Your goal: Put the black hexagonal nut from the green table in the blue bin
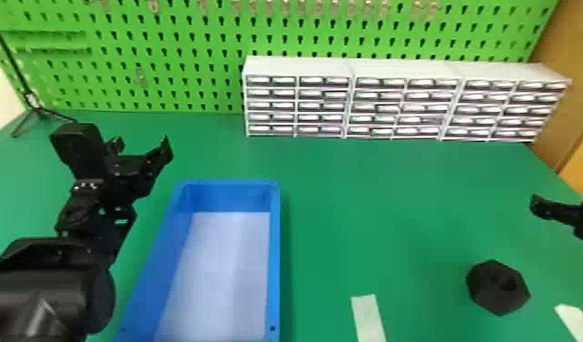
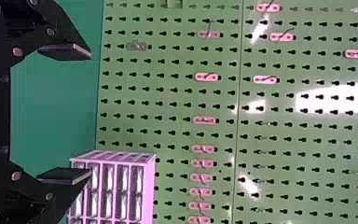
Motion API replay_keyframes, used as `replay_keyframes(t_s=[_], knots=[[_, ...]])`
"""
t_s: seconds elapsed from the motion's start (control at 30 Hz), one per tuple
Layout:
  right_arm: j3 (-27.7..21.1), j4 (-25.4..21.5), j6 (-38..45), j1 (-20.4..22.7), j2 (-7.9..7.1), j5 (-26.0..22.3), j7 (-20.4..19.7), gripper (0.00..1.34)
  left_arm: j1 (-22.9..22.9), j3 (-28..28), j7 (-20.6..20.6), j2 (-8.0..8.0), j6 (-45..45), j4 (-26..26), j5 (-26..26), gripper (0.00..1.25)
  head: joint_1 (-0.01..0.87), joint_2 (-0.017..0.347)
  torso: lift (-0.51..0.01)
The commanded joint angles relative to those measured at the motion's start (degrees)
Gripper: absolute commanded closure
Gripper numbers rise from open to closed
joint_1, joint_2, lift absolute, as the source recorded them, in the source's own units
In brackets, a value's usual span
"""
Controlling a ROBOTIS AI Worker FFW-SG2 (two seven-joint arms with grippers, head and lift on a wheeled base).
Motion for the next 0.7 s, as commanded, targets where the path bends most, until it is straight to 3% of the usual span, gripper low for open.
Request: replay_keyframes(t_s=[0.0, 0.23, 0.37, 0.5, 0.67], knots=[[2.0, -0.6, 6.8, -1.2, -3.72, 2.8, 4.2, 0.29, 0.1, -0.1, 0.0, 0.12, 0.1, -0.1, 0.0, 0.37, 0.686, 0.028, -0.096], [6.3, -0.6, 12.1, -2.5, -8.29, 9.9, 13.6, 0.29, 0.2, 0.0, 0.0, 0.12, 0.2, -0.1, 0.0, 0.37, 0.686, 0.028, -0.096], [8.2, -0.6, 14.2, -2.5, -10.66, 10.7, 16.9, 0.29, 0.4, 0.2, 0.0, 0.21, 0.2, -0.2, 0.0, 0.37, 0.686, 0.028, -0.096], [11.0, -0.6, 15.7, -2.5, -13.39, 14.8, 23.1, 0.29, 0.7, 0.3, 0.0, 0.48, 0.3, -0.4, 0.0, 0.37, 0.686, 0.028, -0.096], [13.7, -0.2, 15.4, -2.4, -15.41, 21.5, 30.8, 0.29, 0.9, 0.5, 0.0, 0.83, 0.5, -0.5, 0.0, 0.37, 0.686, 0.028, -0.096]])
